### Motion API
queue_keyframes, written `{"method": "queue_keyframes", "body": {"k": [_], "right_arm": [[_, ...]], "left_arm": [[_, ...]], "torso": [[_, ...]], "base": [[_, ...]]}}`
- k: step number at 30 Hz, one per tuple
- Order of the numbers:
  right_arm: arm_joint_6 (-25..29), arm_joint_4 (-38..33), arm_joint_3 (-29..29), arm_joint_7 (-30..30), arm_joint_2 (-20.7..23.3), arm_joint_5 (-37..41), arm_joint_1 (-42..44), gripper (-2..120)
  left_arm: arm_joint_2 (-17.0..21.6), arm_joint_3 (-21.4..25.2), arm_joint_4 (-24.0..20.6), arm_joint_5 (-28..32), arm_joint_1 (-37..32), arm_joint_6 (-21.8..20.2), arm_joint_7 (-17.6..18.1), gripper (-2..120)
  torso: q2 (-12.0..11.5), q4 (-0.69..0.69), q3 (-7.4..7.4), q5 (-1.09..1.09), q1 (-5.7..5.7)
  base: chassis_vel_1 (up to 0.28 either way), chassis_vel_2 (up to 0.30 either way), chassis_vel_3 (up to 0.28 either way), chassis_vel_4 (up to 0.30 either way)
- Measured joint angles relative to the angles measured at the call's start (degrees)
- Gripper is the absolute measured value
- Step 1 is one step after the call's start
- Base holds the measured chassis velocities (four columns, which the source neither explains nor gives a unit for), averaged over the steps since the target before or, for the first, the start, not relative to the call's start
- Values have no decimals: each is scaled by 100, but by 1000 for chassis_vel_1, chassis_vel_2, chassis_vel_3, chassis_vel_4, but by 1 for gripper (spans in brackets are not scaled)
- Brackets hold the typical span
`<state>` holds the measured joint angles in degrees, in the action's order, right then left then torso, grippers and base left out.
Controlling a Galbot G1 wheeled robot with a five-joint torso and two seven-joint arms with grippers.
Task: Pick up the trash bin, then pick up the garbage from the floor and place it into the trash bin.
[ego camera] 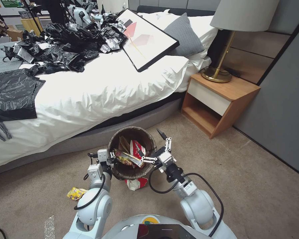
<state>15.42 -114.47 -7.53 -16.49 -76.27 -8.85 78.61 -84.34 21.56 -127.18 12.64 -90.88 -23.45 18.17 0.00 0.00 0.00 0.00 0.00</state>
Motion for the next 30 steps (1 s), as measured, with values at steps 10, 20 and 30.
{"method": "queue_keyframes", "body": {"k": [10,20,30], "right_arm": [[350,-747,-528,414,-185,207,855,100],[499,-987,-1035,1586,-555,348,1547,100],[1154,-147,-1540,1587,-641,954,1642,100]], "left_arm": [[10,73,97,17,36,58,0,2],[51,266,77,-42,-24,338,-1,2],[70,373,50,-332,-282,817,-46,2]], "torso": [[0,0,0,0,0],[0,0,0,-1,0],[0,0,1,0,0]], "base": [[0,0,0,0],[0,0,0,0],[0,0,0,0]]}}
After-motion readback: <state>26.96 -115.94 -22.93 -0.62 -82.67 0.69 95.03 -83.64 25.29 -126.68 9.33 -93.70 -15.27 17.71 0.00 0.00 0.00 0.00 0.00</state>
